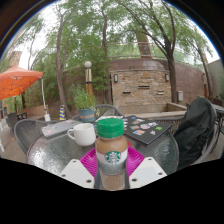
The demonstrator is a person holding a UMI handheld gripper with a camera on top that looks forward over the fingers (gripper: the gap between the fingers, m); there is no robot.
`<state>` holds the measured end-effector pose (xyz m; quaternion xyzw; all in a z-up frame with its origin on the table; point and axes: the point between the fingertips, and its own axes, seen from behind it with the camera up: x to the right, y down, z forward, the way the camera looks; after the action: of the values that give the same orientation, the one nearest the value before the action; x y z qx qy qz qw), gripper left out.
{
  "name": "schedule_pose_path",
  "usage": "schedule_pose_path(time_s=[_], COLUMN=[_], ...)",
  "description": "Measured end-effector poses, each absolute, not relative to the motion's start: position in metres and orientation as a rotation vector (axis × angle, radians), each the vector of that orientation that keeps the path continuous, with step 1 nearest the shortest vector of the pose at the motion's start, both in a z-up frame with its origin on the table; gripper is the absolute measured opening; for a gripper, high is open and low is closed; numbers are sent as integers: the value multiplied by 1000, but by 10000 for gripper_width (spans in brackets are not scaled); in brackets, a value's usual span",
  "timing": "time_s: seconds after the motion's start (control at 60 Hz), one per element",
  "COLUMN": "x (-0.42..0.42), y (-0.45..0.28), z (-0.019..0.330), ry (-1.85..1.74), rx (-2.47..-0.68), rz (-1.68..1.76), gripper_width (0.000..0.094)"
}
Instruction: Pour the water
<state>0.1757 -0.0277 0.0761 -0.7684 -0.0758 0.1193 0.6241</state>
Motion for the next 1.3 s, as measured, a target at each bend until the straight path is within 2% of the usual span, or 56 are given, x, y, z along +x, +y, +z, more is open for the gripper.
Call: schedule_pose_path(time_s=[0.067,0.133,0.317,0.4,0.5,0.533,0.683,0.7,0.733,0.867,0.967,1.3], x=[183,196,209,196,168,157,106,106,95,94,95,86], y=[-22,-10,42,72,104,112,149,140,157,168,167,161], z=[73,86,145,175,184,185,149,155,141,127,130,141], ry=[-171,-155,-279,-476,-827,-955,-1387,-1454,-1540,-1817,-2005,-2105], rx=[-1808,-1808,-1789,-1770,-1662,-1615,-1394,-1367,-1294,-1098,-975,-964], rz=[257,216,52,-112,-436,-537,-905,-940,-1001,-1331,-1463,-1549], gripper_width=[305,271,270,269,269,268,268,269,267,267,267,269])
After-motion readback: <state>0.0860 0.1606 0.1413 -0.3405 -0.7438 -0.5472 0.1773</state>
